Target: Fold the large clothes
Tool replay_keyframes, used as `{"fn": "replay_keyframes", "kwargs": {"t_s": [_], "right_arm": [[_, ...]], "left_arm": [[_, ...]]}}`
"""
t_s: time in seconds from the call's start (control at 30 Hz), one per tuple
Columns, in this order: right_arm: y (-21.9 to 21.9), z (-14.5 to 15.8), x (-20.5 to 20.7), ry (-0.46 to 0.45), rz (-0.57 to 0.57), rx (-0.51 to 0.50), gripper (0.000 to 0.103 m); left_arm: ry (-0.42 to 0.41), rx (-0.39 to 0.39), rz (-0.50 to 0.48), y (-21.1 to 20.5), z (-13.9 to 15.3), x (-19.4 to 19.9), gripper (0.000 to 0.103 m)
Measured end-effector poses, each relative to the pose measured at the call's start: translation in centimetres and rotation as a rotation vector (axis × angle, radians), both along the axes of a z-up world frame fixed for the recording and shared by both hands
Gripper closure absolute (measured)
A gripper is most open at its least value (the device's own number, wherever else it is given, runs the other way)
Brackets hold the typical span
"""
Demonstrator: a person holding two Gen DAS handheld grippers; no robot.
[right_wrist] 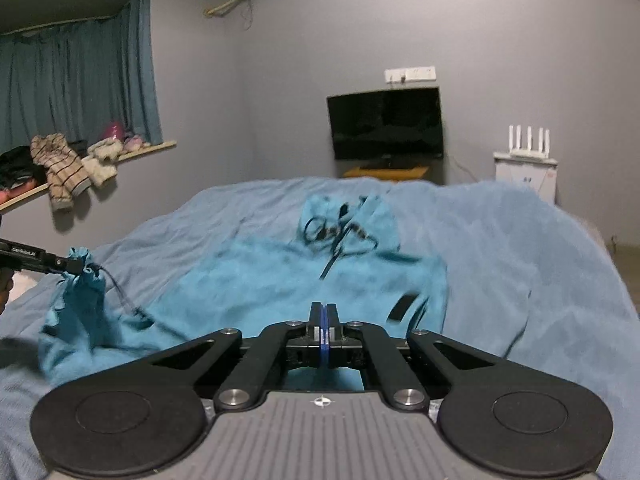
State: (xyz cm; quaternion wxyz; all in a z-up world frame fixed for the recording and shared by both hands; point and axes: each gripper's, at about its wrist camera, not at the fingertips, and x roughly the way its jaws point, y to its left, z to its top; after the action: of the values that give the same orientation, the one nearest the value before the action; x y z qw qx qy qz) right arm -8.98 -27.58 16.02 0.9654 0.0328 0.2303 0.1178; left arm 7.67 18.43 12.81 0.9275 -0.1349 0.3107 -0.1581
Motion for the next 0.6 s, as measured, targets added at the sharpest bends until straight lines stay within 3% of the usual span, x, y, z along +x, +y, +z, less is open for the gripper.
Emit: {"fn": "replay_keyframes", "kwargs": {"t_s": [0.17, 0.23, 0.3, 0.43, 0.57, 0.6], "right_arm": [[-1.9, 1.0, 5.2, -0.047, -0.097, 0.010, 0.102], [-3.0, 1.4, 6.4, -0.044, -0.119, 0.054, 0.091], [-4.2, 1.3, 6.9, -0.043, -0.140, 0.065, 0.087], [-5.9, 0.0, 7.7, -0.042, -0.230, 0.007, 0.086], [-7.7, -1.3, 7.7, -0.114, -0.343, 0.057, 0.077], [-7.9, -1.7, 8.0, -0.127, -0.352, 0.065, 0.070]], "left_arm": [[0.009, 0.005, -0.013, -1.7, 0.5, 6.2, 0.072], [0.021, -0.003, -0.016, -2.5, 0.6, 8.7, 0.072], [0.028, 0.006, -0.019, -3.2, 0.7, 11.1, 0.073], [0.040, 0.016, 0.019, -3.8, 1.2, 16.5, 0.073], [0.063, 0.026, 0.094, -3.6, 0.6, 21.8, 0.073], [0.068, 0.032, 0.109, -3.6, 0.2, 23.1, 0.073]]}}
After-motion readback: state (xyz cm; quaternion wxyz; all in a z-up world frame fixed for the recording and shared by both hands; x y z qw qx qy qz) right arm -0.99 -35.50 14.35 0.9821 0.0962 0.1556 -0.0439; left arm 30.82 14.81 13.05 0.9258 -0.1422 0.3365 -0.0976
